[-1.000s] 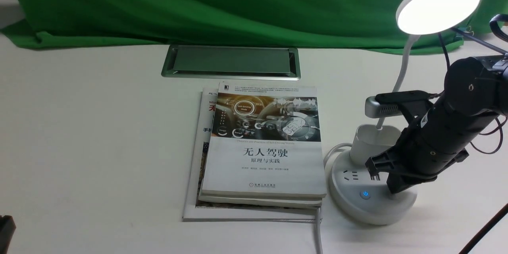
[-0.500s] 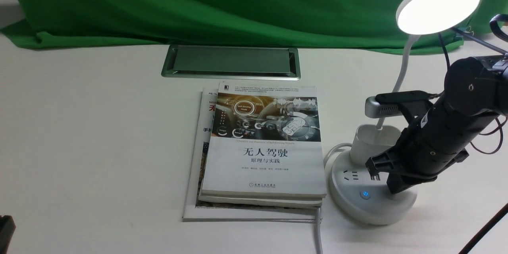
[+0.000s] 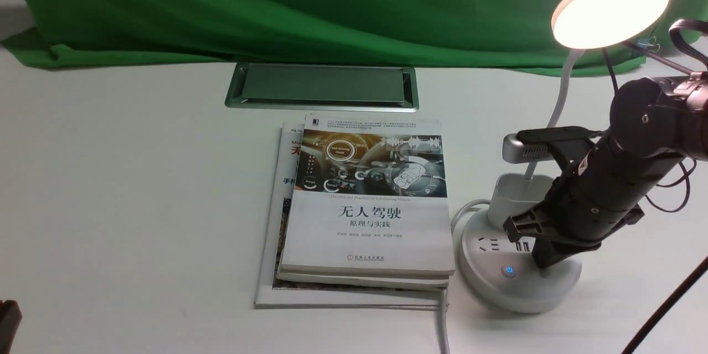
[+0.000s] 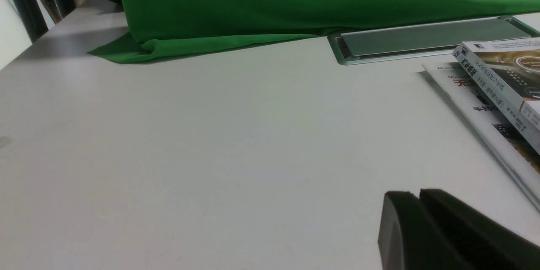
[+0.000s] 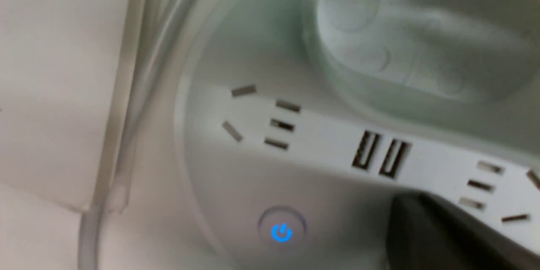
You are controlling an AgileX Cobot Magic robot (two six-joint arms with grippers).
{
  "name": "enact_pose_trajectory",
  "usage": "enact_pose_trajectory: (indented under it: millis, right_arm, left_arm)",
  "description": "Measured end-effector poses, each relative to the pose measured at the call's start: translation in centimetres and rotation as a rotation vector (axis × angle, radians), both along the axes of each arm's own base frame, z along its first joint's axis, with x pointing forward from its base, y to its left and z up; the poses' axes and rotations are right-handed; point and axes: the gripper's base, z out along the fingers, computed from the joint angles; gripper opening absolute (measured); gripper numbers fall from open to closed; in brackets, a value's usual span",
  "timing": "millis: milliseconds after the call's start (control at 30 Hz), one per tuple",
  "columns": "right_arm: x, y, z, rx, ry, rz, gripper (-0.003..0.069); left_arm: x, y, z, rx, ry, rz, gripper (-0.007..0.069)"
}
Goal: Turn off the desk lamp on the white desktop by hand.
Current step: 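Press the power button on the lamp base to turn the lamp off with the right gripper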
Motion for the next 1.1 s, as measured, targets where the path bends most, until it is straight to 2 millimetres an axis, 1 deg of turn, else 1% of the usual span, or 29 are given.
enact_pose_trajectory:
  millis: [100,233,300,367,467,667,733,867,967,1033,1100]
  right_arm:
    - [-0.4,-0.1,0.7,0.003,-0.015,0.004,0.0036]
    - [-1.1,-0.4,3.3,0.022,-0.083,0.007,0.0036]
    - [-1.3,-0.5,3.8,0.026,-0.093,0.007,0.0036]
    - [-1.3,-0.5,3.7,0.024,-0.086,0.008,0.0036]
    - [-1.1,-0.4,3.0,0.017,-0.064,0.009,0.0036]
    - [-0.5,-0.1,0.1,-0.012,0.021,0.011,0.0036]
    - [-0.3,0.0,-0.2,-0.014,0.025,0.011,0.0036]
    - [-0.1,0.0,-0.2,-0.012,0.019,0.014,0.0036]
    - [-0.2,0.0,0.2,-0.01,0.001,0.017,0.0036]
    - [-0.5,-0.1,0.8,-0.008,-0.012,0.019,0.0036]
    - [-1.1,-0.3,2.4,0.0,-0.044,0.022,0.0036]
  left_arm:
    - [0.0,0.0,0.0,0.0,0.0,0.0,0.002]
    - [0.0,0.0,0.0,0.0,0.0,0.0,0.002]
    - [0.0,0.0,0.0,0.0,0.0,0.0,0.002]
    - [0.0,0.0,0.0,0.0,0.0,0.0,0.002]
    - [0.0,0.0,0.0,0.0,0.0,0.0,0.002]
    - [0.0,0.0,0.0,0.001,0.0,0.0,0.002]
    - [0.0,0.0,0.0,0.001,0.0,0.0,0.002]
    - [0.0,0.0,0.0,0.001,0.0,0.0,0.002]
    - [0.0,0.0,0.0,0.001,0.0,0.0,0.002]
    - [0.0,0.0,0.0,0.001,0.0,0.0,0.002]
    - [0.0,0.0,0.0,0.001,0.0,0.0,0.002]
